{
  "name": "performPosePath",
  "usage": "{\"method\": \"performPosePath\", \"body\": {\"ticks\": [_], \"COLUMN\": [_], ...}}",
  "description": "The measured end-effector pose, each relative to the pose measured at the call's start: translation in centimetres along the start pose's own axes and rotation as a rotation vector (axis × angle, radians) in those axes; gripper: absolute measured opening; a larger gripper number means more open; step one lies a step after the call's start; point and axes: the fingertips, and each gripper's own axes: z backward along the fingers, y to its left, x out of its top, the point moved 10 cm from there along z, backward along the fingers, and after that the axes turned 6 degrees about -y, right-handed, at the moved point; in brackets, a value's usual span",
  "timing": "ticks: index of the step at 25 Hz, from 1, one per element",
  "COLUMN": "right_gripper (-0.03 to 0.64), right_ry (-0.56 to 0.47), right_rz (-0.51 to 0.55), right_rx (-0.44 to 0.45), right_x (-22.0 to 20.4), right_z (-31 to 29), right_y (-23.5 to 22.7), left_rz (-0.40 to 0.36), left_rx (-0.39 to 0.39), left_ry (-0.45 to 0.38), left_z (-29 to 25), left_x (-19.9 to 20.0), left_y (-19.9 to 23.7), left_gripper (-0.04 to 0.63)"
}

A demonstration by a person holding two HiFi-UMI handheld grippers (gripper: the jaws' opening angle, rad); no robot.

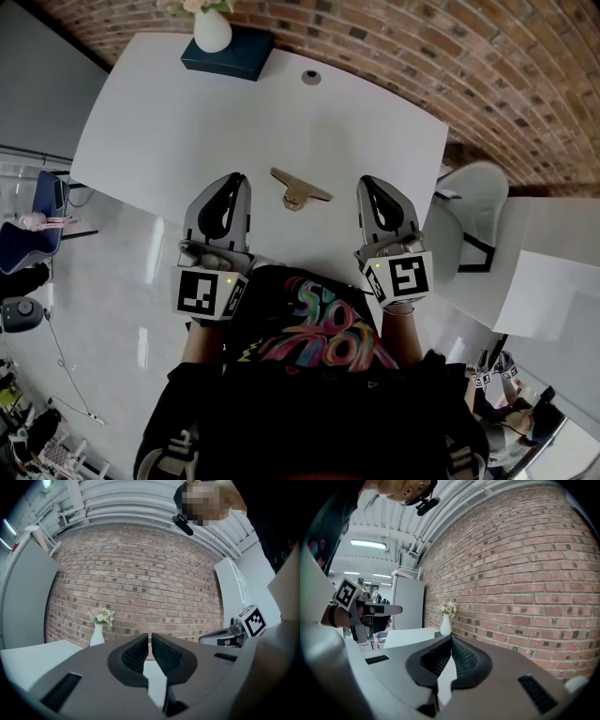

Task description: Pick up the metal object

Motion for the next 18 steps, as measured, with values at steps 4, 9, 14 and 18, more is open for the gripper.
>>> {"method": "performPosePath", "body": {"ticks": [4,9,14,18], "right_gripper": [0.017,0.017,0.017,0.017], "right_ry": [-0.002,0.007,0.03,0.043], "right_rz": [0.0,0.006,0.011,0.032], "right_rx": [0.002,0.016,0.01,0.045], "right_x": [0.2,-0.4,-0.9,-1.4], "right_z": [-1.0,-1.6,-2.4,-2.9], "right_y": [-0.2,-0.2,0.1,0.5], "left_rz": [0.005,0.01,0.022,0.028], "left_rx": [0.007,0.016,0.022,0.023], "left_ry": [0.002,0.014,0.022,0.033], "left_z": [-0.6,-0.4,-0.4,-0.3], "left_x": [-0.2,-0.8,-1.2,-1.5], "left_y": [0.6,0.8,1.3,1.7], "left_gripper": [0.04,0.04,0.04,0.04]}}
